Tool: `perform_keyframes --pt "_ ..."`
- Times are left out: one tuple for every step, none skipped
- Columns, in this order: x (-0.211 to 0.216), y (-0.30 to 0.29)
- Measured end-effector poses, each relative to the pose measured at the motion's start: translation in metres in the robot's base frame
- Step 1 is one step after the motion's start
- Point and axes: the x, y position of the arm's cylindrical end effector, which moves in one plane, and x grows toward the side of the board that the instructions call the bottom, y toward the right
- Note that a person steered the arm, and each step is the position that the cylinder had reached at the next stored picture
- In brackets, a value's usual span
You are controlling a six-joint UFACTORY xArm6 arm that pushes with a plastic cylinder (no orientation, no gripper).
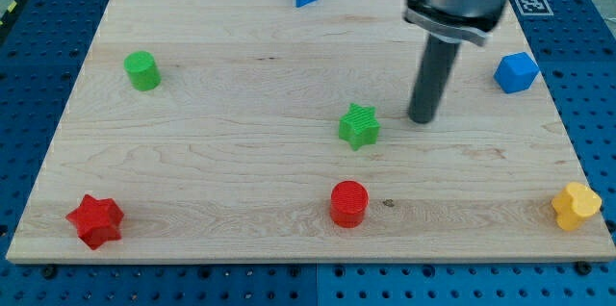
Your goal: Slide the blue cube slightly right
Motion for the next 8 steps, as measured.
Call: perform_keyframes --pt "0.013 0.058" --pt "0.013 0.128" --pt "0.004 0.196" --pt "-0.022 0.198" --pt "-0.029 0.198" --pt "-0.042 0.186" --pt "-0.056 0.148" --pt "-0.056 0.133"
